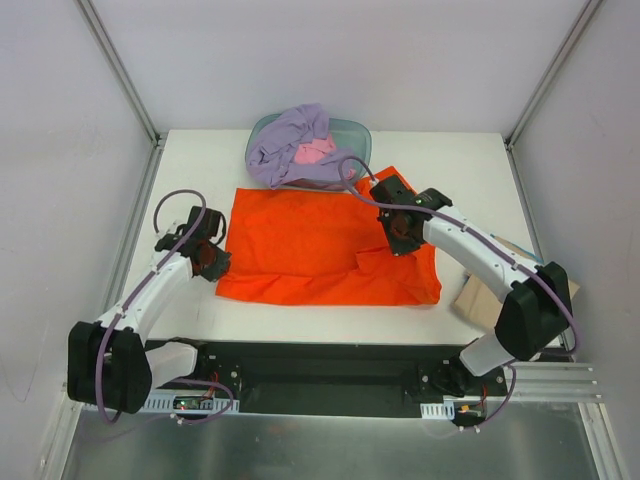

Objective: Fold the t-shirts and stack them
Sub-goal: Fold the flattened tshirt in 1/3 of the way

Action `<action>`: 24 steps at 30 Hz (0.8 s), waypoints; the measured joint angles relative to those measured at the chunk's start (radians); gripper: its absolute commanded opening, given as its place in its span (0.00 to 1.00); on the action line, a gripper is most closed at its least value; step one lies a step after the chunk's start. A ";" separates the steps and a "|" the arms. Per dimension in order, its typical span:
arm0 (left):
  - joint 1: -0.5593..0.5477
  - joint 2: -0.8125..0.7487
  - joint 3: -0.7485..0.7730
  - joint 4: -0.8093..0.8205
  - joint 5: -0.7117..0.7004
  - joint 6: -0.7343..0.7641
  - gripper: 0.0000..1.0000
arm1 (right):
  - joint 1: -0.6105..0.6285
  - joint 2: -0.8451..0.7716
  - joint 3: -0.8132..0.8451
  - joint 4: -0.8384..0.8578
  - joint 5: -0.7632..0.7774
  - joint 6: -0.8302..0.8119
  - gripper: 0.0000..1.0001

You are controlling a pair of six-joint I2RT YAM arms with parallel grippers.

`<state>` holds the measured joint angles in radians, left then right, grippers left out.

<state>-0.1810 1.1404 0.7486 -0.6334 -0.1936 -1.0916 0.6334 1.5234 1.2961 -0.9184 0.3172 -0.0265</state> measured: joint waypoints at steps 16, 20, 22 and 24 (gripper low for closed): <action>0.000 0.155 0.076 0.079 -0.028 0.000 0.00 | -0.131 0.155 0.083 0.061 -0.060 -0.129 0.01; 0.000 0.200 0.090 0.085 -0.028 0.000 0.00 | -0.146 0.189 0.095 0.066 -0.055 -0.145 0.01; 0.000 0.219 0.100 0.088 -0.028 0.000 0.00 | -0.153 0.220 0.107 0.071 -0.044 -0.158 0.01; 0.000 0.238 0.112 0.090 -0.028 0.001 0.00 | -0.158 0.255 0.123 0.076 -0.034 -0.170 0.03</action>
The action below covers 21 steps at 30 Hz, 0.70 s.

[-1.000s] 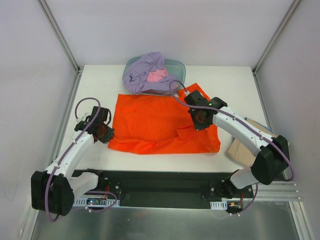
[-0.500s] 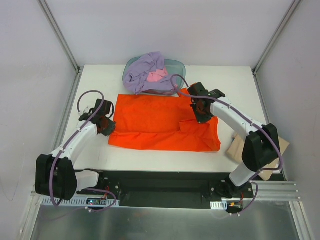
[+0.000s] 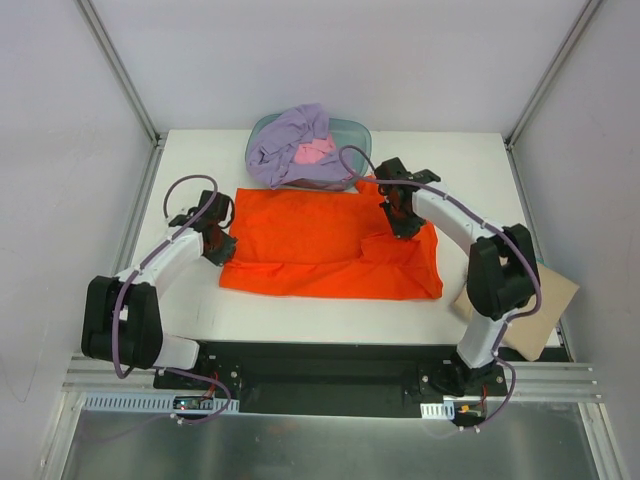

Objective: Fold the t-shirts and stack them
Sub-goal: Fold the flattened tshirt in 1/3 of the way

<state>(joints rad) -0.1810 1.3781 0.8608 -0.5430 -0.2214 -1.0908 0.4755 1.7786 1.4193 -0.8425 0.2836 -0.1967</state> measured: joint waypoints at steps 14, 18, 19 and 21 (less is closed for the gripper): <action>0.000 0.034 0.042 0.008 0.003 0.040 0.99 | -0.037 0.167 0.093 0.083 0.074 -0.016 0.97; 0.000 -0.059 0.027 0.011 0.021 0.056 0.99 | -0.037 0.048 -0.012 0.101 0.071 0.044 0.97; 0.000 -0.084 0.020 0.012 0.033 0.061 0.99 | -0.037 -0.013 -0.068 0.109 0.061 0.068 0.97; 0.000 -0.137 0.000 0.017 0.064 0.073 0.99 | -0.037 -0.160 -0.186 0.116 -0.006 0.114 0.97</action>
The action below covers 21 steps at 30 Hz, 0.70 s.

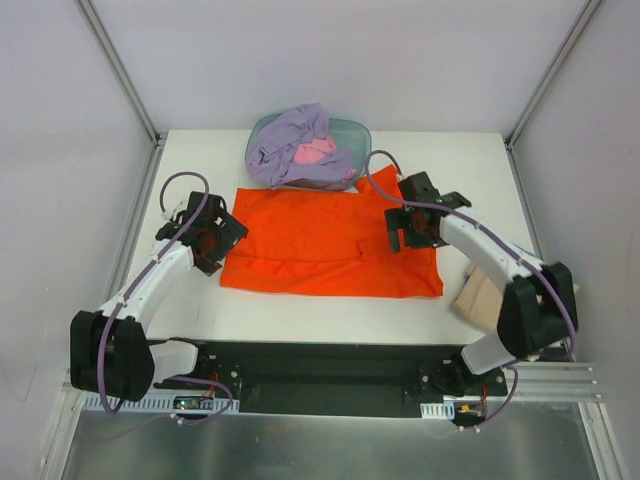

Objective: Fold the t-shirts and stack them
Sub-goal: Fold the flattened tshirt in 1/3 of the way

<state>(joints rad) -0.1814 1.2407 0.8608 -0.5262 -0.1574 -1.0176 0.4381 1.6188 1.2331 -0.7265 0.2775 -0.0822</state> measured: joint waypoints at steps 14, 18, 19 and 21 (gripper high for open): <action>-0.055 0.148 -0.064 0.120 0.259 0.104 0.99 | -0.005 -0.198 -0.351 0.117 -0.407 0.171 0.97; -0.055 0.216 -0.062 0.129 0.255 0.123 0.99 | -0.035 -0.154 -0.367 0.116 -0.354 0.177 0.97; -0.053 0.232 -0.060 0.130 0.253 0.126 0.99 | -0.048 -0.149 -0.367 0.119 -0.343 0.176 0.97; -0.052 0.252 -0.050 0.128 0.252 0.132 0.99 | -0.075 -0.138 -0.367 0.124 -0.327 0.175 0.97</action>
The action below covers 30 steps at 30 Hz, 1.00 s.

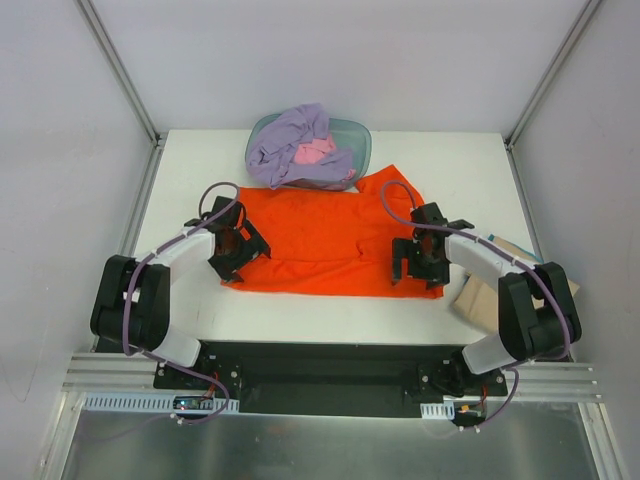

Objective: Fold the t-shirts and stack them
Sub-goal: Fold the flattened tshirt in 1/3 of the way

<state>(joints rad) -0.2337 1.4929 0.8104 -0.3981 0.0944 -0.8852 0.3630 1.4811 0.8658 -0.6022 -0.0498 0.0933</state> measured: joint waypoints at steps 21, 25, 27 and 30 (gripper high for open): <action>0.039 -0.167 -0.156 0.049 0.029 0.008 0.99 | -0.069 -0.108 -0.152 0.007 -0.109 0.049 0.97; 0.040 -0.305 -0.255 0.013 0.029 -0.018 0.99 | -0.068 -0.185 -0.206 -0.012 -0.158 0.080 0.97; 0.040 -0.364 -0.290 -0.013 0.031 -0.036 0.99 | -0.062 -0.206 -0.220 -0.058 -0.174 0.088 0.97; 0.040 -0.410 -0.315 -0.049 0.041 -0.053 0.99 | -0.053 -0.239 -0.238 -0.115 -0.179 0.100 0.97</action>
<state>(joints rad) -0.1940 1.0828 0.4957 -0.4473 0.1356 -0.9386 0.3096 1.2419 0.6273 -0.7174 -0.2291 0.1928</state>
